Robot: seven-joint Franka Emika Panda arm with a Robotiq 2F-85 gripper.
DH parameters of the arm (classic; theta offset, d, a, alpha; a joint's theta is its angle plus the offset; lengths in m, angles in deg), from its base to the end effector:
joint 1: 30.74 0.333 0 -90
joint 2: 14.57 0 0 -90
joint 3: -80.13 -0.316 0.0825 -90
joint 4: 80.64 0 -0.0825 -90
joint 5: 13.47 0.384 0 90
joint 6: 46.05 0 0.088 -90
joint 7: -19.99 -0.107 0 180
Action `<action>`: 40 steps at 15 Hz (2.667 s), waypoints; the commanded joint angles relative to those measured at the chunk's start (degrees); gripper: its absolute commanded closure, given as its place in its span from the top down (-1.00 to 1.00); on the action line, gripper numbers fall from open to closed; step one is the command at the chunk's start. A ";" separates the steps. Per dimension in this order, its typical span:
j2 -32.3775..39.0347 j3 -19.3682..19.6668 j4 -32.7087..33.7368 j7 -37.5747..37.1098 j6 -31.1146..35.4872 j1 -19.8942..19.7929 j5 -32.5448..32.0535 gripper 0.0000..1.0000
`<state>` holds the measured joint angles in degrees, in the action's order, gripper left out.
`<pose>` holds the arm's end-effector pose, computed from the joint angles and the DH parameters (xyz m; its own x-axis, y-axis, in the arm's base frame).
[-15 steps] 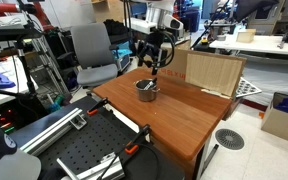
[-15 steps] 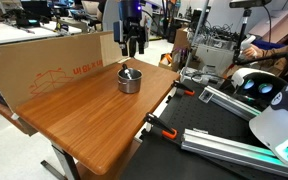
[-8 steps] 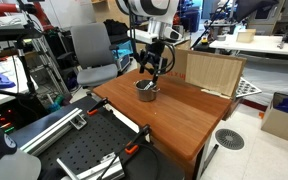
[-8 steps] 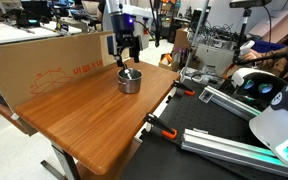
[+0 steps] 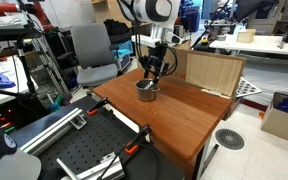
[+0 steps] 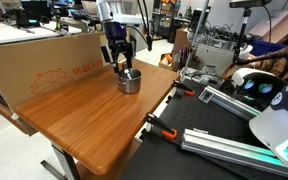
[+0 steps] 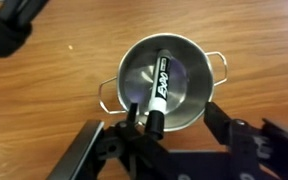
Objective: Take the marker out of the pot and put it on the table
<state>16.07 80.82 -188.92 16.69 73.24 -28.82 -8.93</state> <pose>0.5934 0.0169 0.1973 0.9378 -0.0764 -0.3388 -0.0907 -0.9955 -0.0264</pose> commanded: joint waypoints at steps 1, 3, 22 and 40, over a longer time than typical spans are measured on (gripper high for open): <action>2.83 0.07 4.41 -2.00 -4.26 0.42 -1.94 -0.15; 3.14 -0.04 5.45 -1.95 -5.21 0.33 -1.96 -0.45; -6.68 -2.11 2.98 7.31 -7.67 -2.63 2.65 -0.90; -1.88 -6.37 3.42 10.02 -11.49 2.65 4.50 -0.90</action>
<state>11.52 74.83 -188.72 26.45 63.02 -26.29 -3.76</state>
